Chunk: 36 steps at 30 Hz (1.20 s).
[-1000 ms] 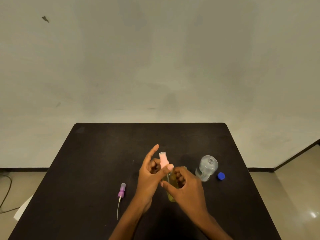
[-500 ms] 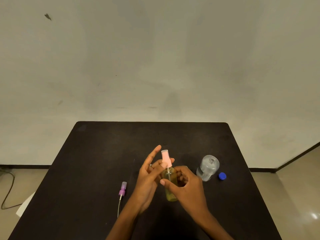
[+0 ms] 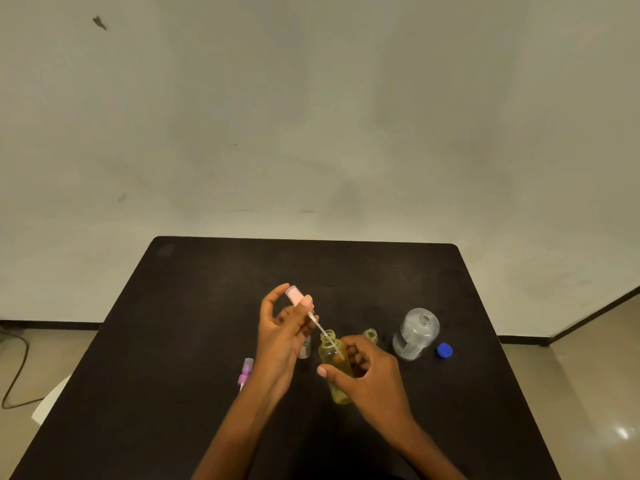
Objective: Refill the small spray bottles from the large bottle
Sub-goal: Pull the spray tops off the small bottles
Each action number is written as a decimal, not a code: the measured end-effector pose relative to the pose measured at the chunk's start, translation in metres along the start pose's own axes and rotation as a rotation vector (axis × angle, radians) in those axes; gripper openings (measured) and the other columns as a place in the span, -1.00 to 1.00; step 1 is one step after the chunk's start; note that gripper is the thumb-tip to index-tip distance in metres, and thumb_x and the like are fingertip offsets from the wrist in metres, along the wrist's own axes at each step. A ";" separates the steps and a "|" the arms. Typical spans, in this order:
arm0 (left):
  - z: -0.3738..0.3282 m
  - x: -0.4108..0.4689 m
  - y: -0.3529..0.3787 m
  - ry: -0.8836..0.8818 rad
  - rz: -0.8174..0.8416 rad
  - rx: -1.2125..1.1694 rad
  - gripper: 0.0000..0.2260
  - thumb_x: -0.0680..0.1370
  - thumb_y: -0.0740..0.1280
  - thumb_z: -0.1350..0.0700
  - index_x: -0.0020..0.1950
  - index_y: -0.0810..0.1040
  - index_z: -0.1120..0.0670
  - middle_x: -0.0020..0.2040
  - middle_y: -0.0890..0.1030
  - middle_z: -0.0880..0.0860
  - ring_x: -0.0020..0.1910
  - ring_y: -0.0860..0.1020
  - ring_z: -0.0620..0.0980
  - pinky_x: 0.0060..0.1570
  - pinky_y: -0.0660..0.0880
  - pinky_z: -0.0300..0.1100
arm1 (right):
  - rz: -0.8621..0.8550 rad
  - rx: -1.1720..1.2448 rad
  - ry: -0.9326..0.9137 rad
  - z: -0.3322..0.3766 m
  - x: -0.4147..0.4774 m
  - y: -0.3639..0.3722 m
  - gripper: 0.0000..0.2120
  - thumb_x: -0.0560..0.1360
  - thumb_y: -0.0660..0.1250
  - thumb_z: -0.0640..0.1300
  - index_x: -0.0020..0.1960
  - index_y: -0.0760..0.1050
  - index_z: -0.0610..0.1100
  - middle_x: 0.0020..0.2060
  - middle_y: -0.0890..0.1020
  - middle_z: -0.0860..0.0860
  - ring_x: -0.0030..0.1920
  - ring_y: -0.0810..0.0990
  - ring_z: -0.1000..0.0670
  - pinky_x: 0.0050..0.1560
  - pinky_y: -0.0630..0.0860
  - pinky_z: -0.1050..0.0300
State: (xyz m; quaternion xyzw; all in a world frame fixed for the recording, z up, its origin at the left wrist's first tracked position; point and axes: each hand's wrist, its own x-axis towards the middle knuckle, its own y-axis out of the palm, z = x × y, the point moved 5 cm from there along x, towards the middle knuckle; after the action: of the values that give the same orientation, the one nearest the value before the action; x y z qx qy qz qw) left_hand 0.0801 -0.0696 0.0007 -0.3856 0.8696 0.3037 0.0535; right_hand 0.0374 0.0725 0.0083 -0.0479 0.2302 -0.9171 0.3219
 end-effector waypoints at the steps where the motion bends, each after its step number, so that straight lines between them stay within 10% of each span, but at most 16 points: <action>1: -0.001 0.004 -0.006 0.007 -0.033 -0.009 -0.61 0.40 0.38 0.21 0.18 0.43 -0.01 -0.14 0.60 0.06 -0.11 0.59 -0.03 0.00 0.53 -0.06 | 0.011 0.012 0.011 0.000 0.000 0.001 -0.70 0.29 0.51 0.01 -0.13 0.42 0.21 -0.15 0.61 0.11 -0.09 0.58 0.14 -0.03 0.53 0.23; 10: 0.000 0.030 -0.084 -0.010 -0.229 0.100 -0.74 0.49 0.34 0.16 0.15 0.42 0.09 -0.04 0.60 0.07 -0.07 0.58 -0.03 -0.10 0.51 -0.16 | 0.186 0.083 0.117 -0.037 0.011 0.018 -0.74 0.30 0.51 -0.17 -0.08 0.50 -0.02 -0.17 0.64 0.02 -0.10 0.61 0.11 -0.07 0.51 0.28; 20: 0.031 0.047 -0.218 -0.202 -0.199 1.135 -0.69 0.45 0.39 0.24 0.17 0.44 0.15 0.05 0.53 0.16 -0.03 0.51 0.04 -0.08 0.47 -0.13 | 0.068 0.009 0.182 -0.091 0.053 0.040 -0.74 0.41 0.35 -0.31 0.02 0.42 -0.06 -0.11 0.55 0.03 -0.08 0.55 0.06 -0.14 0.40 0.41; 36: 0.047 0.063 -0.232 -0.234 -0.056 1.540 -0.67 0.47 0.37 0.08 0.19 0.40 0.04 0.15 0.49 0.11 0.00 0.48 -0.03 -0.03 0.46 -0.17 | 0.047 -0.114 0.301 -0.118 0.081 0.077 -0.62 0.49 0.24 -0.31 0.28 0.27 -0.19 0.12 0.51 -0.11 0.16 0.50 -0.11 0.12 0.46 0.07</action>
State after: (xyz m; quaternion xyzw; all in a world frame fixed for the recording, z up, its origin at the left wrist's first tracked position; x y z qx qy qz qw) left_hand 0.1929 -0.2036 -0.1714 -0.2271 0.8141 -0.3483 0.4054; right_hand -0.0109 0.0161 -0.1367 0.0773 0.3286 -0.8916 0.3018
